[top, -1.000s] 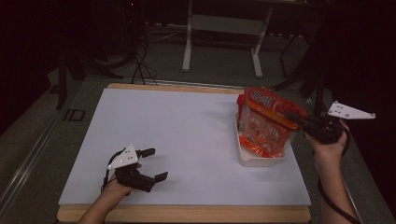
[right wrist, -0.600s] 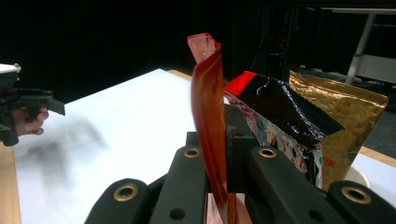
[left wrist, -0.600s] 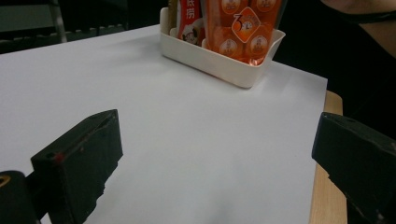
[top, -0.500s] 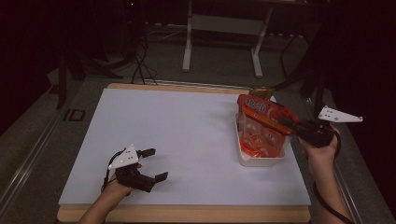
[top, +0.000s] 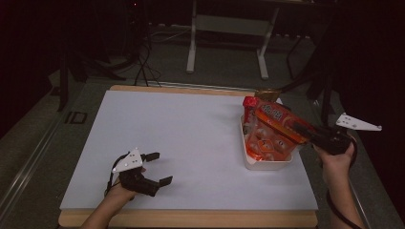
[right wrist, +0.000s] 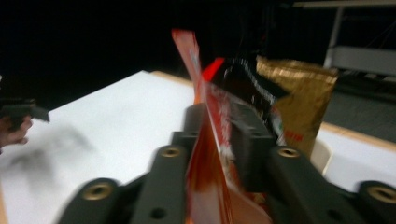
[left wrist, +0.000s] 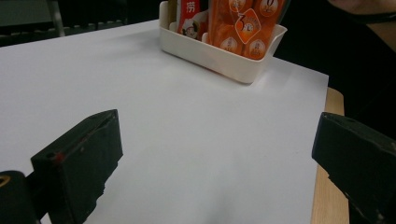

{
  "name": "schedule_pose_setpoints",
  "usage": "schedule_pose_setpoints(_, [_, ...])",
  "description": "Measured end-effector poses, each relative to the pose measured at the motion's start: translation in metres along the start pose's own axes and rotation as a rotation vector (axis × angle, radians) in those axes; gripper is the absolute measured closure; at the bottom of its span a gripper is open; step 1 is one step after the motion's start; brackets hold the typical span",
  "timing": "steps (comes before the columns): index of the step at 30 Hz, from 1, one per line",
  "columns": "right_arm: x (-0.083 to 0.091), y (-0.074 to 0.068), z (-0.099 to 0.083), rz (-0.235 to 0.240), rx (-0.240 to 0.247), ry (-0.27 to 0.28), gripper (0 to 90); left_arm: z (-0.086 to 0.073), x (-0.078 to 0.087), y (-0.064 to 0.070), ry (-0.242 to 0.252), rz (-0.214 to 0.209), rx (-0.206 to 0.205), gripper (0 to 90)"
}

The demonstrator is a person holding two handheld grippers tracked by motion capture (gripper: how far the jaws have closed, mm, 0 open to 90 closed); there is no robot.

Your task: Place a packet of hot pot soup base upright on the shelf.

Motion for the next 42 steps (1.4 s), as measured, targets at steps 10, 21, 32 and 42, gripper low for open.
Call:
schedule_pose_setpoints(10, [0.004, -0.023, 0.032, -0.019, 0.055, 0.089, 52.1, -0.001, 0.001, 0.001, 0.0, -0.003, 0.0, 2.4])
schedule_pose_setpoints(21, [-0.009, -0.061, 0.053, 0.037, 0.066, 0.084, 25.0, -0.001, 0.0, 0.003, 0.004, -0.008, 0.002, 2.4])
schedule_pose_setpoints(32, [-0.034, -0.092, 0.048, 0.128, 0.072, 0.061, 15.2, 0.0, 0.002, 0.004, 0.022, 0.0, -0.01, 2.4])
schedule_pose_setpoints(42, [-0.059, -0.118, 0.019, 0.208, 0.076, 0.005, 15.3, -0.001, 0.003, 0.005, 0.019, 0.0, -0.013, 2.4])
Point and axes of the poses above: each handheld gripper's, and its own axes: x roughly backward along the jaws, z roughly out of its top, y roughly to its right, the point moved 3 cm from there along -x, roughly forward along the jaws, and after that the axes turned 2 degrees about z, right-handed, at the moved point
